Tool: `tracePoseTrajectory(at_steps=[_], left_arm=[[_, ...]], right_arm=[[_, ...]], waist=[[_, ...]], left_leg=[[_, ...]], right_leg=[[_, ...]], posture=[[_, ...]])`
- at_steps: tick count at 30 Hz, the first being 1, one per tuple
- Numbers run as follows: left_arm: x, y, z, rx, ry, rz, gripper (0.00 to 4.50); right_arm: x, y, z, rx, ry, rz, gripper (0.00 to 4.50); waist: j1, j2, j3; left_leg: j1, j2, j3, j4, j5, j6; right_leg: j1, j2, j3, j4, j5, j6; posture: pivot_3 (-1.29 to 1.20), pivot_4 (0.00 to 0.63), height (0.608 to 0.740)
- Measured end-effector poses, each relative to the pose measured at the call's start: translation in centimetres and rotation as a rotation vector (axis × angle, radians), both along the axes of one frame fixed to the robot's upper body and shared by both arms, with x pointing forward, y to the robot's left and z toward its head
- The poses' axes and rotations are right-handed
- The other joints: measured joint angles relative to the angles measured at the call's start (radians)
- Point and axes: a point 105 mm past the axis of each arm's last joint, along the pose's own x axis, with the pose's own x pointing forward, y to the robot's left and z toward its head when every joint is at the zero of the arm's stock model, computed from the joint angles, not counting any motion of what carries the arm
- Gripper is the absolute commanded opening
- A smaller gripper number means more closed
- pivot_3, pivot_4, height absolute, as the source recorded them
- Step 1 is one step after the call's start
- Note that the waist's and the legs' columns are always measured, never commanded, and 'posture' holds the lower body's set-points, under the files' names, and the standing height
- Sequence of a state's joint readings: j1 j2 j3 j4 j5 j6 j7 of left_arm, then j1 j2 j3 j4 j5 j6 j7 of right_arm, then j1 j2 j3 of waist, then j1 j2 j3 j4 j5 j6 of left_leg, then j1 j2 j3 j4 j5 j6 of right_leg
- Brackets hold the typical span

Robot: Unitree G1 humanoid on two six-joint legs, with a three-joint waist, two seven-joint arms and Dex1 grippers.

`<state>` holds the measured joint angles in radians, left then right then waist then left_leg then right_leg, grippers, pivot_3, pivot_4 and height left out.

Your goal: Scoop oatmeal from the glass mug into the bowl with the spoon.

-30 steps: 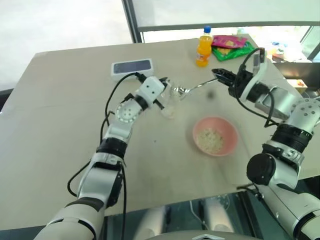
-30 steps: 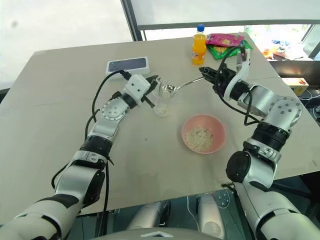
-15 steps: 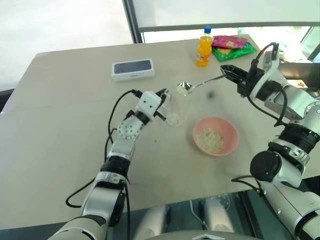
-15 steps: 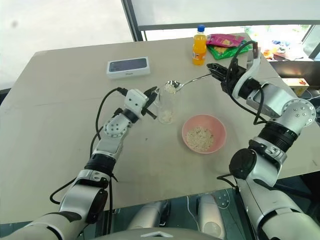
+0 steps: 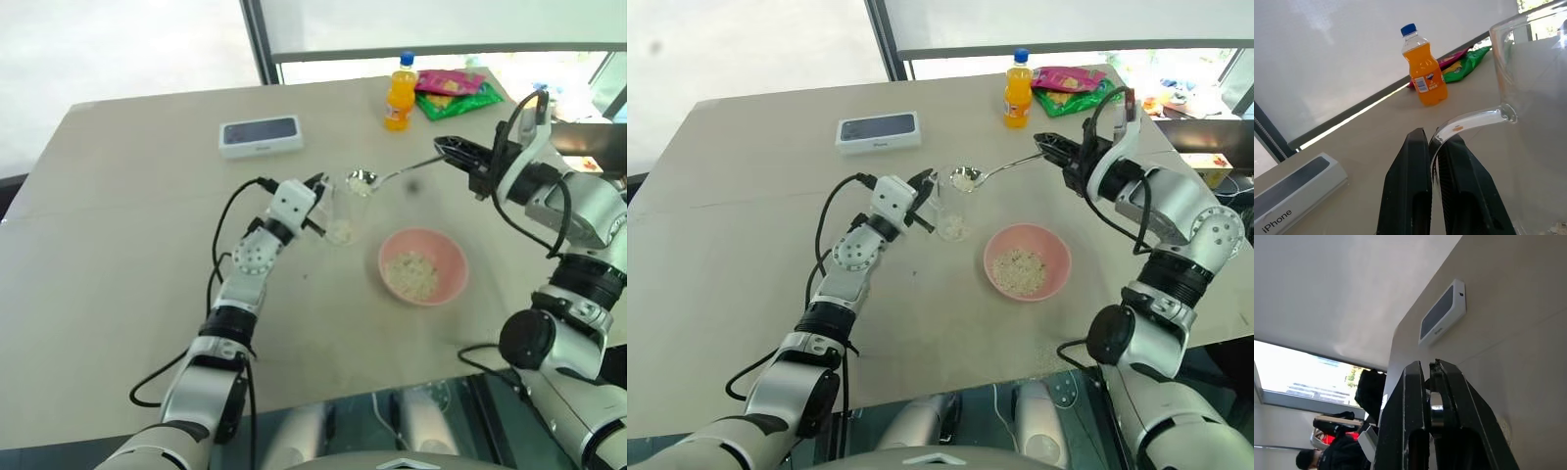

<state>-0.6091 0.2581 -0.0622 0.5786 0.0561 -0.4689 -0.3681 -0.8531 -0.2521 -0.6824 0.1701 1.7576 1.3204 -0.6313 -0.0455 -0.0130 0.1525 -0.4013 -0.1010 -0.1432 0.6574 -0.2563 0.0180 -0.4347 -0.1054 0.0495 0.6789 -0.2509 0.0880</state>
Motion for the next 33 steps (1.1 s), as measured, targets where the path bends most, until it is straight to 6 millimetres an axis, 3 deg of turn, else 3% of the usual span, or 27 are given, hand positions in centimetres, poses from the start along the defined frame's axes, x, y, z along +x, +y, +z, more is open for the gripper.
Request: tracePoseTrajectory(at_steps=[5, 12, 28, 33], left_arm=[[-0.1, -0.2, -0.1, 0.003, -0.007, -0.011, 0.05], [-0.1, -0.4, -0.1, 0.007, -0.012, -0.021, 0.05], [0.2, -0.3, -0.3, 0.033, -0.019, -0.045, 0.05], [0.3, -0.3, -0.5, 0.033, -0.016, -0.046, 0.05]], right_arm=[[-0.5, -1.7, 0.6, 0.050, 0.040, -0.098, 0.00], [-1.5, -2.3, 0.8, 0.026, -0.002, -0.148, 0.00], [-6.0, -6.5, -4.1, -0.104, -0.008, -0.233, 0.00], [-7.4, -7.3, -3.9, -0.224, -0.044, -0.198, 0.00]], waist=[[0.000, 0.000, 0.000], [0.001, 0.000, 0.000], [0.004, 0.000, -0.001], [0.003, 0.001, -0.001]], left_leg=[[0.000, 0.000, 0.000, 0.000, 0.000, 0.000], [0.001, 0.000, 0.000, 0.000, 0.000, 0.000], [0.004, 0.000, 0.000, 0.002, -0.003, 0.005], [0.004, 0.000, 0.001, 0.004, -0.003, 0.005]], right_leg=[[0.001, 0.000, 0.000, 0.000, 0.000, 0.000], [0.001, 0.001, 0.000, 0.000, 0.000, 0.000], [0.005, 0.001, 0.000, 0.000, 0.001, 0.001], [0.007, 0.002, 0.000, 0.000, 0.001, 0.002]], posture=[[0.00, 0.150, 0.740], [0.00, 0.150, 0.740], [0.00, 0.150, 0.740], [0.00, 0.150, 0.740]])
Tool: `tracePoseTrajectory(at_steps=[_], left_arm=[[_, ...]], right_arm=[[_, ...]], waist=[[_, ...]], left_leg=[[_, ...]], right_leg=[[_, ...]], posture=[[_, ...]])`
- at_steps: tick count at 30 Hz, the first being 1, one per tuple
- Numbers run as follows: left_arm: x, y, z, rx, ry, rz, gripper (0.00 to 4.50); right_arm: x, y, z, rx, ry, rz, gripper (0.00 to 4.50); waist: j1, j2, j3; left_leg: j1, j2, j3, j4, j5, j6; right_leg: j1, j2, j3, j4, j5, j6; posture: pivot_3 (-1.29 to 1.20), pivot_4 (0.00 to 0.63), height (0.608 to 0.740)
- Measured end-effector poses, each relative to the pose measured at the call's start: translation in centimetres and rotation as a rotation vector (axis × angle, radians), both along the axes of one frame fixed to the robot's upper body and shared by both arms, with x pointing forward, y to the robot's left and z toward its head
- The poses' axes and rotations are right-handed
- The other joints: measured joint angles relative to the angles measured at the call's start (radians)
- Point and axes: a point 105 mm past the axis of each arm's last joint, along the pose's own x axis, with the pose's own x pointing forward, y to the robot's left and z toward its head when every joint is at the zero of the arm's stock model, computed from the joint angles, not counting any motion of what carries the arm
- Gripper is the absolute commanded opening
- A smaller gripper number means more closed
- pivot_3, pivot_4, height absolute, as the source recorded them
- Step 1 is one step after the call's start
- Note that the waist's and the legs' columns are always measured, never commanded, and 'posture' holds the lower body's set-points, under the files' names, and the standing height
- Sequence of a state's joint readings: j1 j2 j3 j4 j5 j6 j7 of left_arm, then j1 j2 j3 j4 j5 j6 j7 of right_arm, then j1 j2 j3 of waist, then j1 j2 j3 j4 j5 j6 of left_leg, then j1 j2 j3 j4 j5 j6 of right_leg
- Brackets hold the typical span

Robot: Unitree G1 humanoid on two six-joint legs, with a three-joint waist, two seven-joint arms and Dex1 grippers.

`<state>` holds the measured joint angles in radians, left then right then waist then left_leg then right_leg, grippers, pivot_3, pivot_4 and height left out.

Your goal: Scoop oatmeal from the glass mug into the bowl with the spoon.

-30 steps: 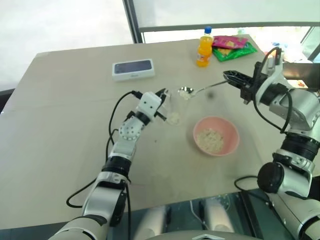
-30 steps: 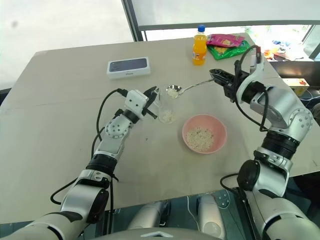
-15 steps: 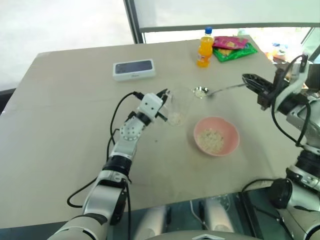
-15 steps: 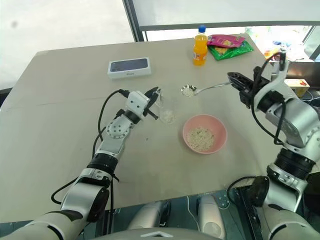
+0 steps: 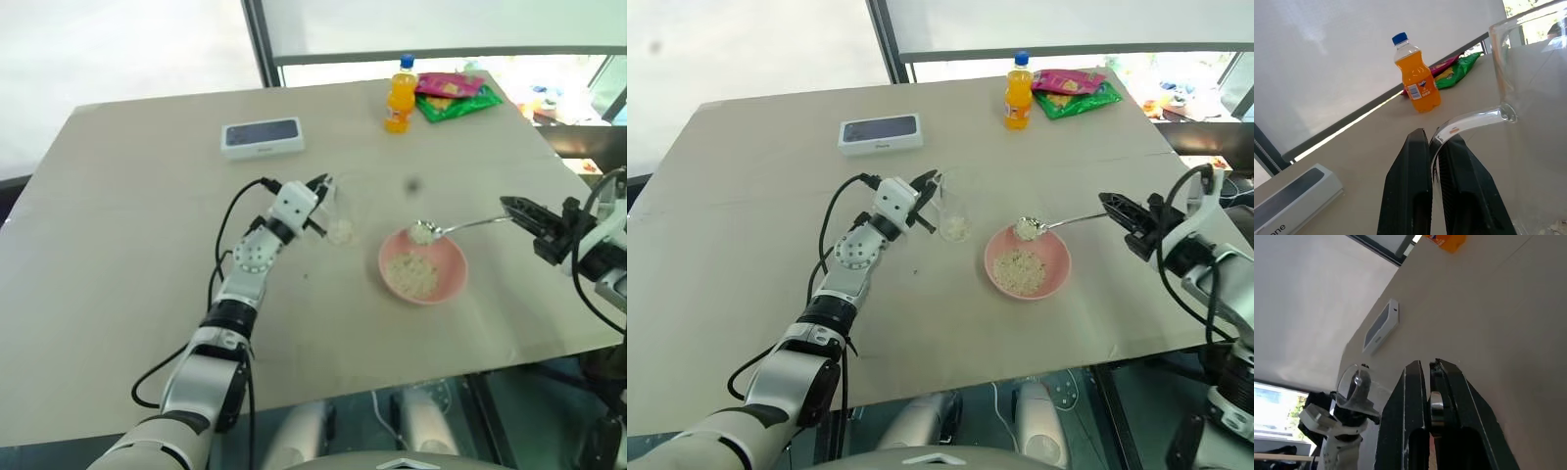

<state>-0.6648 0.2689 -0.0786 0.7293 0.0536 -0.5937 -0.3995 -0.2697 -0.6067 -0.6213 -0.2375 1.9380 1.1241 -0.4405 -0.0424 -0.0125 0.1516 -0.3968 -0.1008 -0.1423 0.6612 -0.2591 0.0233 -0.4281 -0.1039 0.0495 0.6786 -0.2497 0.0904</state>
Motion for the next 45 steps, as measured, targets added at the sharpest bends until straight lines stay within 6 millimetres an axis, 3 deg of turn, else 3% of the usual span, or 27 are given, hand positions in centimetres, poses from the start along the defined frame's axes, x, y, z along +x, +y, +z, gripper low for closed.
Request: tracePoseTrajectory(at_steps=[6, 13, 20, 27, 31, 36, 38, 45], left_arm=[[0.0, 0.0, -0.2, 0.003, 0.003, -0.007, 0.05], [-0.1, -0.1, -0.3, 0.009, -0.001, -0.020, 0.05], [0.1, 0.1, -0.4, -0.012, 0.025, -0.009, 0.05], [0.2, 0.5, -0.7, -0.065, 0.093, -0.005, 0.05], [0.1, 0.7, -0.9, -0.084, 0.112, 0.002, 0.05], [-0.2, 0.4, -1.0, -0.099, 0.126, -0.005, 0.05], [-0.3, 0.4, -0.9, -0.103, 0.129, -0.004, 0.05], [-0.3, 0.2, -0.8, -0.112, 0.135, -0.001, 0.05]], right_arm=[[-0.5, 0.5, 1.9, -0.245, -0.024, 0.087, 0.00], [-1.7, 3.2, 3.2, -0.488, -0.090, 0.241, 0.00], [-1.7, 5.2, 4.6, -0.910, -0.285, 0.336, 0.00], [-1.5, 6.0, 5.1, -1.137, -0.410, 0.440, 0.00], [-0.7, 6.5, 5.8, -1.013, -0.421, 0.425, 0.00], [1.7, 6.8, 10.8, -0.661, -0.468, 0.299, 0.00], [2.4, 8.0, 13.3, -0.523, -0.512, 0.282, 0.00], [4.5, 11.6, 13.5, -0.344, -0.467, 0.328, 0.00]], waist=[[0.001, 0.000, 0.000], [0.006, -0.001, 0.000], [0.009, 0.000, 0.000], [0.014, 0.000, 0.000], [0.016, -0.001, 0.000], [0.031, 0.000, 0.001], [0.031, 0.000, 0.001], [0.031, 0.000, 0.001]], left_leg=[[0.001, 0.000, -0.001, 0.007, -0.002, 0.003], [0.001, 0.000, -0.003, 0.008, -0.003, 0.005], [0.001, 0.000, -0.005, 0.007, -0.004, 0.006], [0.000, 0.000, -0.004, 0.007, -0.004, 0.007], [0.000, 0.000, -0.003, 0.007, -0.005, 0.007], [0.000, 0.000, -0.004, 0.007, -0.004, 0.007], [0.000, 0.000, -0.004, 0.006, -0.004, 0.007], [-0.002, 0.000, -0.003, 0.006, -0.003, 0.004]], right_leg=[[0.006, 0.000, -0.003, -0.002, 0.001, 0.002], [0.009, 0.000, -0.005, -0.007, 0.002, 0.004], [0.012, 0.000, -0.007, -0.013, 0.003, 0.006], [0.013, 0.000, -0.007, -0.017, 0.004, 0.008], [0.012, -0.001, -0.005, -0.017, 0.005, 0.008], [0.012, -0.001, -0.005, -0.017, 0.007, 0.006], [0.011, -0.001, -0.005, -0.017, 0.007, 0.006], [0.009, -0.001, -0.004, -0.018, 0.007, 0.006]], posture=[[0.00, 0.150, 0.740], [0.00, 0.150, 0.740], [0.00, 0.150, 0.740], [0.00, 0.150, 0.740], [0.00, 0.150, 0.740], [0.00, 0.150, 0.740], [0.00, 0.150, 0.740], [0.00, 0.150, 0.740]])
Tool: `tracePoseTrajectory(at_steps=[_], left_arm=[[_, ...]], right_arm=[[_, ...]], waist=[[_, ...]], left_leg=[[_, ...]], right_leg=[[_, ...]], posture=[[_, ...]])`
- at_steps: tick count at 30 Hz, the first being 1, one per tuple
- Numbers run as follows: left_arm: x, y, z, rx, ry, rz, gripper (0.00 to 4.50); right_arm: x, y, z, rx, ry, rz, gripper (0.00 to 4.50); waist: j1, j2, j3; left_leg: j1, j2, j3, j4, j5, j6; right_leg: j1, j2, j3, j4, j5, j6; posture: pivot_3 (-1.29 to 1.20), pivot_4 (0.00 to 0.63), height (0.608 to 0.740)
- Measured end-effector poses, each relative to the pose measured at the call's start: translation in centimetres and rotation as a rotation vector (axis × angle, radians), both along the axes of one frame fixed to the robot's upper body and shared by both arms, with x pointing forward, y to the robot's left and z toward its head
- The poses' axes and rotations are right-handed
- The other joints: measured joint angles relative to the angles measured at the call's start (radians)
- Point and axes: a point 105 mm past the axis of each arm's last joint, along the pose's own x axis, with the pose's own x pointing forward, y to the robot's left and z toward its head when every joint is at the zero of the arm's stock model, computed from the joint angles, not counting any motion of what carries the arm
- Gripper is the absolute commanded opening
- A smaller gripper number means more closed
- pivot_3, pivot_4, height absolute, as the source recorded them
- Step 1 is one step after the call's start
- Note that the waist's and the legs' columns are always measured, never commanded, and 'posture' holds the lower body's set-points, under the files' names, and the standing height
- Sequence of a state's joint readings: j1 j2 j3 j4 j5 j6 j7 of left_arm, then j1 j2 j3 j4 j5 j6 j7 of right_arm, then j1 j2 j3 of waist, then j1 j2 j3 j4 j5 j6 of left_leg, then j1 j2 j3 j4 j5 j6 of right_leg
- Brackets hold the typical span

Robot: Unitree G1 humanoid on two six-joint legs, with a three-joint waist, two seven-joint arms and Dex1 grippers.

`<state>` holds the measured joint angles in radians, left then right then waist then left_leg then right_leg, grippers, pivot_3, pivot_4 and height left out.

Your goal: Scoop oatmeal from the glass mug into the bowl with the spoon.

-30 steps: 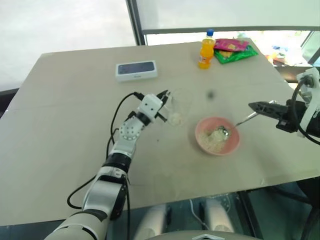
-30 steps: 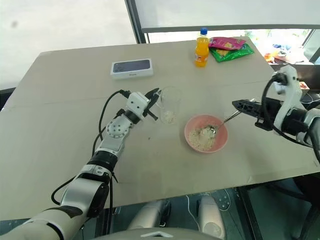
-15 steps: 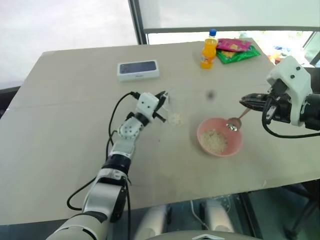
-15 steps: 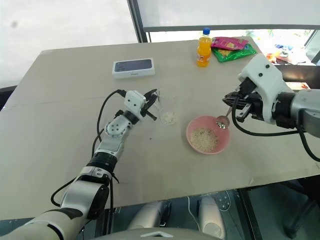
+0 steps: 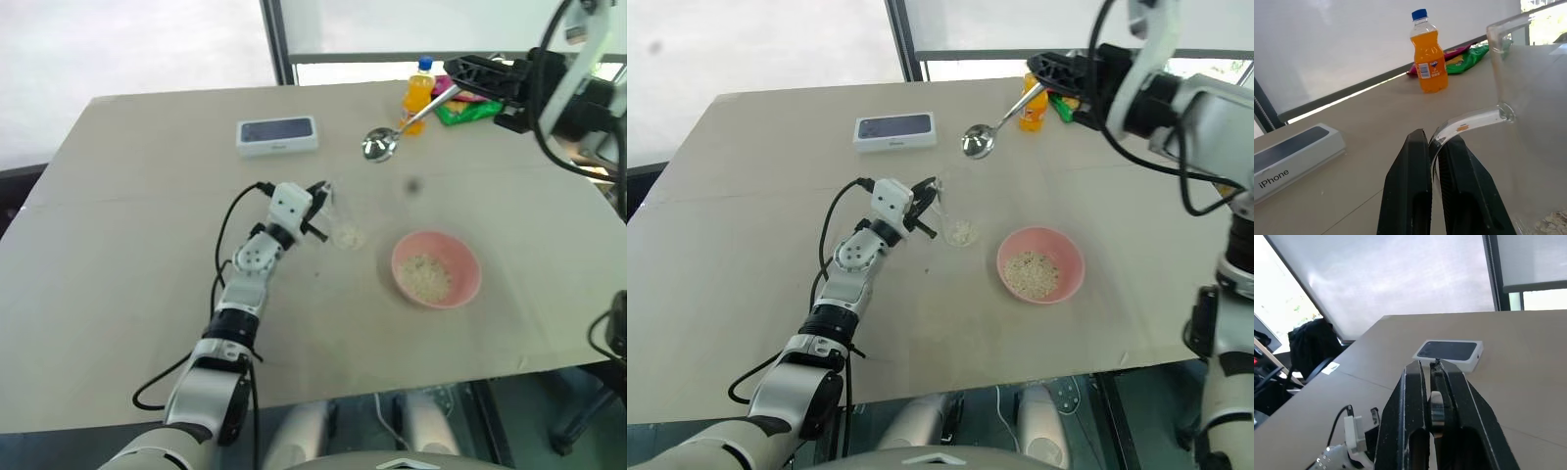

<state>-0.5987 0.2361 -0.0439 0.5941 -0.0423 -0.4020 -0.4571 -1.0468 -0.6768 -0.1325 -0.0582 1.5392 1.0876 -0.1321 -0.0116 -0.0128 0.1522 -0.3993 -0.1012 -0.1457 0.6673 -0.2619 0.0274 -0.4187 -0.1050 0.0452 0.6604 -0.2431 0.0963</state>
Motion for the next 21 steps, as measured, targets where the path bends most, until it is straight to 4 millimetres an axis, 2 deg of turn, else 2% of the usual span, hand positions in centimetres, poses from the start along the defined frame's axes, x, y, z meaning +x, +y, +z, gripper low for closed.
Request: tracePoseTrajectory(at_steps=[4, 6, 17, 21], left_arm=[[-0.3, -0.3, 0.1, 0.002, -0.001, -0.017, 0.05], [-0.4, -0.4, 0.1, 0.004, 0.003, -0.024, 0.05], [-0.4, -0.2, -0.1, 0.009, 0.016, -0.012, 0.05], [-0.4, -0.2, 0.1, 0.016, 0.008, -0.014, 0.05]], right_arm=[[1.0, 2.3, -2.2, -0.038, 0.067, 0.041, 0.00], [1.2, 2.7, -3.0, -0.069, 0.088, 0.054, 0.00], [1.8, 2.7, -3.6, -0.111, 0.079, 0.079, 0.00], [1.5, 1.7, -3.5, -0.143, 0.099, 0.071, 0.00]], waist=[[0.000, 0.000, 0.000], [0.001, 0.000, 0.000], [-0.001, 0.001, 0.000], [0.000, 0.000, 0.000]], left_leg=[[-0.002, 0.000, 0.000, 0.000, 0.000, -0.001], [-0.003, 0.000, 0.000, 0.001, 0.001, -0.001], [-0.001, 0.000, 0.000, 0.000, -0.001, 0.002], [-0.002, 0.000, 0.000, 0.000, -0.001, 0.001]], right_leg=[[-0.002, 0.000, 0.000, 0.000, 0.000, 0.000], [-0.003, 0.000, 0.000, 0.000, 0.000, 0.000], [-0.003, 0.000, 0.000, 0.003, 0.001, -0.001], [-0.003, 0.000, 0.000, 0.001, 0.001, -0.001]], posture=[[0.00, 0.150, 0.740], [0.00, 0.150, 0.740], [0.00, 0.150, 0.740], [0.00, 0.150, 0.740]])
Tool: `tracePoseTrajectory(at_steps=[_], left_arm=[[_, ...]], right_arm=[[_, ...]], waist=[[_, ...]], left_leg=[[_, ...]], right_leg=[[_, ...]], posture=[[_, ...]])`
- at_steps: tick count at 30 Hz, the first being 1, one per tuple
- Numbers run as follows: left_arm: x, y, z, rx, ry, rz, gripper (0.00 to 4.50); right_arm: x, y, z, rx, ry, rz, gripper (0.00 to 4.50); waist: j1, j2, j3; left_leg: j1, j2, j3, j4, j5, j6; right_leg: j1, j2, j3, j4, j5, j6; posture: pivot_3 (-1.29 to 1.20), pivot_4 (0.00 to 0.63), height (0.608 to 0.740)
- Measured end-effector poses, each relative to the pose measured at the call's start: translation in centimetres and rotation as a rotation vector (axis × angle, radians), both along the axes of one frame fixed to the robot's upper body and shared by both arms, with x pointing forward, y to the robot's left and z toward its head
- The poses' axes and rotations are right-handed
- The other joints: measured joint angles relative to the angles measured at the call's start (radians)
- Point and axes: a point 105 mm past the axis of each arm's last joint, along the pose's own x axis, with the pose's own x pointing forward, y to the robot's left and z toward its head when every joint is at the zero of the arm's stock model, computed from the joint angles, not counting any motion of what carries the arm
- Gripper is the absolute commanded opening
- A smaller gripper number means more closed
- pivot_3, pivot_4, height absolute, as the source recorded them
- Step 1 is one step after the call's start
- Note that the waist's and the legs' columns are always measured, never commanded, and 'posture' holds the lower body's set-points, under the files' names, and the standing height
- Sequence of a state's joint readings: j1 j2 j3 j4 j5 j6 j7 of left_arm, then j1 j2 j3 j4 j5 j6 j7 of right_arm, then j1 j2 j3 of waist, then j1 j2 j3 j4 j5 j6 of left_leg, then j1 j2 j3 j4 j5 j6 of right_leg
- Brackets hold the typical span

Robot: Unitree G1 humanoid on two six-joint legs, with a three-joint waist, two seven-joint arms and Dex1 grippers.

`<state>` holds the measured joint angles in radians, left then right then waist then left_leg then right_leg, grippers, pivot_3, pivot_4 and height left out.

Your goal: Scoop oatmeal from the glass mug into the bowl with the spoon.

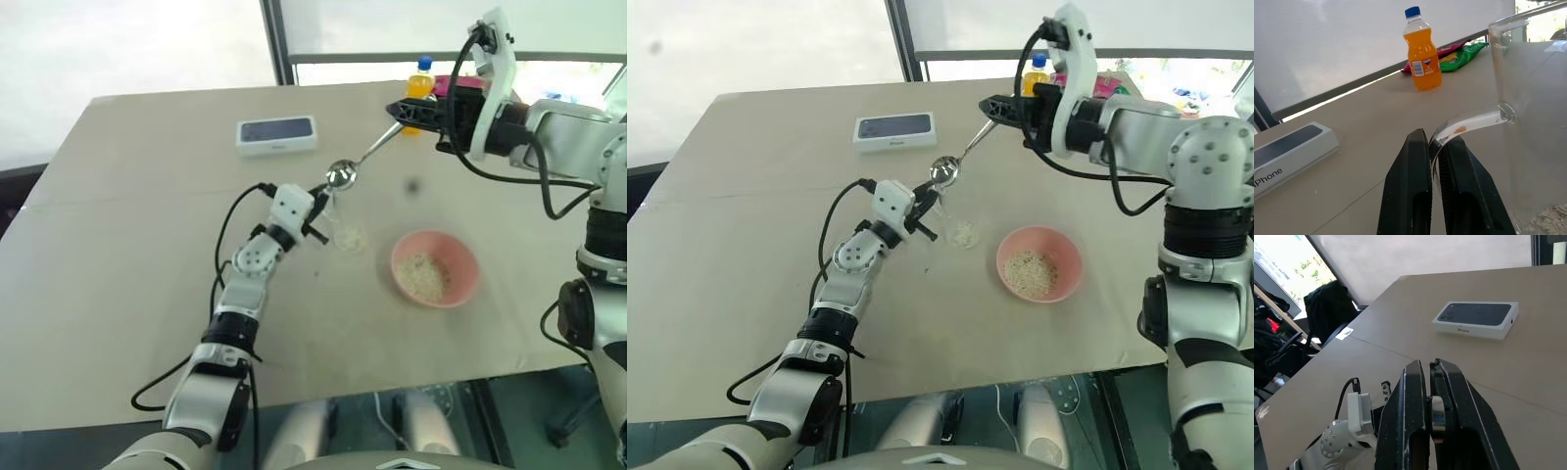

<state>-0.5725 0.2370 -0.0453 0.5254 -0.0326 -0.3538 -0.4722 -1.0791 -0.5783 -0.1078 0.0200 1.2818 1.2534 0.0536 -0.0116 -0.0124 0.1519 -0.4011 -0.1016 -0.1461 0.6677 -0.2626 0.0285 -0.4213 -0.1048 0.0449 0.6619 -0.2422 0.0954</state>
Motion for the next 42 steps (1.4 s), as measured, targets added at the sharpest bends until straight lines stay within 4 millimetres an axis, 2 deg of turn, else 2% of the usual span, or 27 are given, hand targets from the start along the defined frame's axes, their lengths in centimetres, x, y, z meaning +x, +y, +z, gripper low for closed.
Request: tracePoseTrajectory(at_steps=[4, 9, 13, 14, 15, 18, 19, 22, 26, 31, 34, 35, 36, 37, 39, 42], left_arm=[[0.0, 0.1, 0.1, 0.001, -0.004, 0.002, 0.05], [0.0, -0.1, 0.1, 0.002, -0.004, -0.002, 0.05], [0.0, -0.2, 0.1, 0.007, -0.006, -0.004, 0.05], [0.0, -0.3, 0.1, 0.007, -0.006, -0.005, 0.00], [0.0, -0.3, 0.1, 0.007, -0.006, -0.006, 0.00], [0.0, -0.4, 0.1, 0.005, -0.006, -0.009, 0.00], [0.0, -0.4, 0.1, 0.005, -0.006, -0.009, 0.00], [0.0, -0.4, 0.1, 0.006, -0.005, -0.011, 0.00], [0.0, -0.4, 0.1, 0.006, -0.005, -0.012, 0.00], [0.0, -0.4, 0.1, 0.005, -0.005, -0.011, 0.00], [-0.1, -0.5, 0.1, 0.007, -0.005, -0.017, 1.30], [-0.1, -0.5, 0.1, 0.008, -0.004, -0.018, 1.59], [-0.1, -0.5, 0.1, 0.008, -0.004, -0.020, 1.59], [-0.1, -0.5, 0.1, 0.009, -0.003, -0.022, 2.22], [-0.1, -0.4, -0.1, 0.008, 0.000, -0.019, 3.03], [-0.3, -0.3, -0.4, 0.008, 0.008, -0.016, 3.03]], right_arm=[[-0.4, -0.3, -1.4, -0.042, 0.057, 0.011, 0.00], [-0.6, 0.2, -1.6, -0.058, 0.052, 0.014, 0.00], [0.0, 0.6, -1.8, -0.059, 0.036, -0.014, 0.00], [0.1, 0.8, -1.8, -0.056, 0.032, -0.018, 0.76], [0.3, 1.0, -1.8, -0.051, 0.024, -0.022, 0.99], [0.9, 1.4, -1.7, -0.038, -0.005, -0.036, 2.55], [1.0, 1.5, -1.6, -0.033, -0.014, -0.041, 2.90], [1.6, 1.2, -1.4, -0.026, -0.042, -0.080, 4.40], [2.6, 0.3, -1.0, 0.011, -0.057, -0.146, 4.46], [2.8, -0.2, -0.6, 0.029, -0.076, -0.167, 4.46], [2.9, -0.3, -0.6, 0.029, -0.080, -0.172, 4.50], [2.9, -0.3, -0.6, 0.029, -0.080, -0.172, 4.50], [2.9, -0.3, -0.7, 0.029, -0.080, -0.172, 4.50], [2.9, -0.4, -0.8, 0.031, -0.078, -0.174, 4.50], [2.9, -0.6, -1.1, 0.031, -0.071, -0.174, 4.50], [2.7, -0.7, -1.2, 0.033, -0.074, -0.164, 4.50]], waist=[[-0.003, 0.000, 0.000], [-0.002, 0.000, 0.000], [-0.003, 0.000, 0.000], [-0.003, 0.000, 0.000], [-0.003, 0.000, 0.000], [-0.003, 0.000, 0.000], [-0.003, 0.000, 0.000], [-0.003, 0.000, 0.000], [-0.003, 0.000, 0.000], [-0.004, 0.000, 0.000], [-0.004, 0.000, 0.000], [-0.004, 0.000, 0.000], [-0.004, 0.000, 0.000], [-0.004, 0.000, 0.000], [-0.005, 0.000, 0.000], [-0.005, 0.000, 0.000]], left_leg=[[-0.001, 0.000, 0.001, -0.001, 0.001, -0.001], [-0.001, 0.000, 0.001, -0.001, 0.001, -0.001], [-0.001, 0.000, 0.001, -0.001, 0.001, -0.001], [-0.001, 0.000, 0.001, -0.001, 0.001, -0.001], [-0.001, 0.000, 0.001, -0.001, 0.001, -0.002], [-0.001, 0.000, 0.001, -0.001, 0.001, -0.002], [-0.001, 0.000, 0.001, -0.001, 0.001, -0.002], [-0.001, 0.000, 0.001, -0.001, 0.001, -0.003], [-0.001, 0.000, 0.001, -0.001, 0.002, -0.003], [-0.001, 0.000, 0.001, -0.001, 0.002, -0.003], [-0.001, 0.000, 0.001, -0.001, 0.002, -0.003], [-0.001, 0.000, 0.001, -0.001, 0.002, -0.003], [-0.001, 0.000, 0.001, -0.001, 0.002, -0.003], [-0.001, 0.000, 0.001, -0.001, 0.002, -0.003], [-0.001, 0.000, 0.001, -0.001, 0.002, -0.003], [-0.001, 0.000, 0.001, -0.001, 0.002, -0.003]], right_leg=[[-0.002, 0.000, 0.001, 0.000, 0.000, 0.000], [-0.002, 0.000, 0.001, 0.000, 0.000, 0.000], [-0.002, 0.000, 0.001, 0.000, 0.000, 0.000], [-0.002, 0.000, 0.001, 0.000, 0.000, 0.000], [-0.002, 0.000, 0.001, 0.000, 0.000, 0.000], [-0.002, 0.000, 0.001, 0.000, 0.000, 0.000], [-0.002, 0.000, 0.001, 0.000, 0.000, 0.000], [-0.002, 0.000, 0.001, 0.000, 0.000, 0.000], [-0.002, 0.000, 0.001, 0.000, 0.000, 0.000], [-0.002, 0.000, 0.001, 0.000, 0.000, 0.000], [-0.002, 0.000, 0.001, 0.000, 0.000, 0.000], [-0.002, 0.000, 0.001, 0.000, 0.000, 0.000], [-0.002, 0.000, 0.001, 0.000, 0.000, 0.000], [-0.002, 0.000, 0.001, 0.000, 0.000, 0.000], [-0.002, 0.000, 0.001, 0.000, 0.000, 0.000], [-0.002, 0.000, 0.001, 0.000, 0.000, 0.000]], posture=[[0.00, 0.150, 0.740], [0.00, 0.150, 0.740], [0.00, 0.150, 0.740], [0.00, 0.150, 0.740], [0.00, 0.150, 0.740], [0.00, 0.150, 0.740], [0.00, 0.150, 0.740], [0.00, 0.150, 0.740], [0.00, 0.150, 0.740], [0.00, 0.150, 0.740], [0.00, 0.150, 0.740], [0.00, 0.150, 0.740], [0.00, 0.150, 0.740], [0.00, 0.150, 0.740], [0.00, 0.150, 0.740], [0.00, 0.150, 0.740]])
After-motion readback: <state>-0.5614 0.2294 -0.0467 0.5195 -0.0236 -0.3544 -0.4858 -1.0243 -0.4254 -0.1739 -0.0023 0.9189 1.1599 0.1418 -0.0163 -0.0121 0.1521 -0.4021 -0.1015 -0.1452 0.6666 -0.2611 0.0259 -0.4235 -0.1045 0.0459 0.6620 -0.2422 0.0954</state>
